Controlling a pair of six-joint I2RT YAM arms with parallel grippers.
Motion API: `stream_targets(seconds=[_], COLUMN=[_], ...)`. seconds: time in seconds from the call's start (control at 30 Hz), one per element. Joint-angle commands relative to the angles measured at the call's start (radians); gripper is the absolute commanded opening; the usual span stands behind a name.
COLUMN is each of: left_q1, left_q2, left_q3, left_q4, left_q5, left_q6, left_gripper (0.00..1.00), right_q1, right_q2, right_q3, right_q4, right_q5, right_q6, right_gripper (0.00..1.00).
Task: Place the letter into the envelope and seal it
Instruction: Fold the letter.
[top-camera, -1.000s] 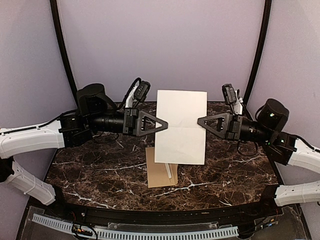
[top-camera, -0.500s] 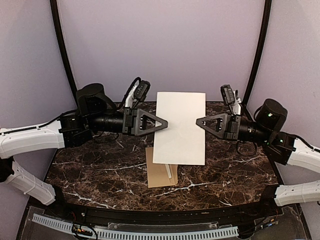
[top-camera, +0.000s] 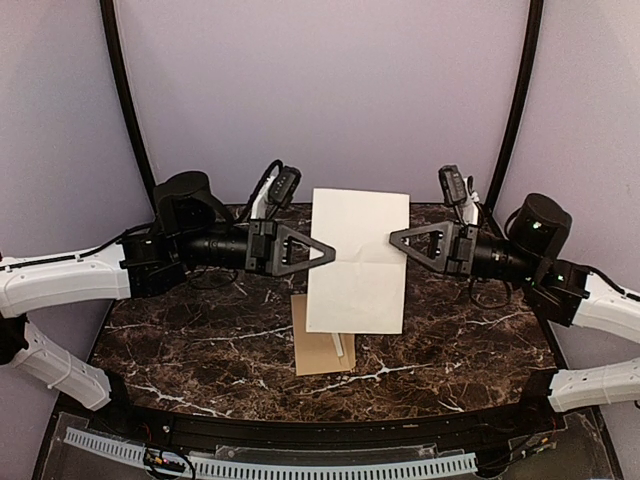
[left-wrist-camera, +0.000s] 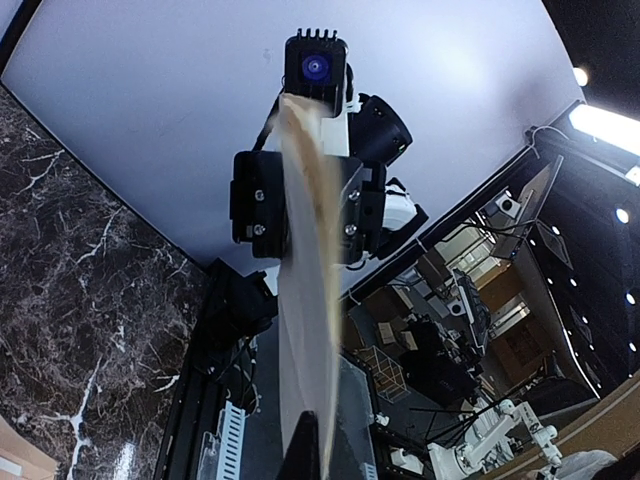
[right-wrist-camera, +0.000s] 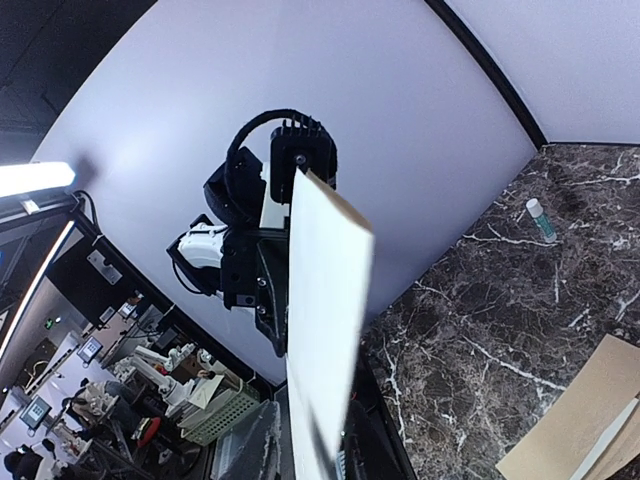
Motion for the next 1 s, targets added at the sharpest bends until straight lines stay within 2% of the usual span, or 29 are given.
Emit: stream_targets(seconds=[0.0,0.2,0.27,0.3,0.53,0.57,0.63,0.77,0.9,0.97], left_q1=[0.001,0.002,0.001,0.002,0.002,0.002,0.002,0.001,0.002,0.002], left_q2=[-0.026,-0.040,-0.047,-0.047,-0.050,-0.050,-0.050,-0.053,-0.058,-0.061], left_q3=[-0.027,-0.051,-0.060,-0.062,-0.070,-0.069,-0.070,-0.074,-0.078,-0.082], left_q4=[0.006,-0.001,-0.002,-0.001,0.001,0.002,0.002,0.002,0.000,-0.002], left_q5=[0.022,0.029,0.027,0.027,0.031,0.033,0.037,0.038,0.039,0.040], left_q6=[0.015,0.020,0.017,0.016,0.017,0.017,0.017,0.018,0.018,0.019], left_gripper=[0.00,0.00,0.00,0.00,0.00,0.00,0.00,0.00,0.00,0.00], right_q1=[0.004,0.003,0.002,0.001,0.001,0.001,-0.001,-0.012,-0.025,-0.028], right_q2=[0.013,0.008,0.006,0.004,0.004,0.003,0.001,-0.006,-0.015,-0.020], right_q3=[0.057,0.075,0.076,0.075,0.072,0.073,0.077,0.083,0.083,0.082], right_q4=[0.021,0.020,0.020,0.020,0.021,0.017,0.014,0.004,0.002,0.002], right_q5=[0.034,0.062,0.067,0.068,0.072,0.078,0.086,0.101,0.106,0.108], right_q6=[-0.023,-0.035,-0.037,-0.037,-0.034,-0.033,-0.036,-0.043,-0.043,-0.043], right_gripper=[0.20,0.19,0.09,0.00,0.00,0.04,0.20,0.23,0.11,0.00])
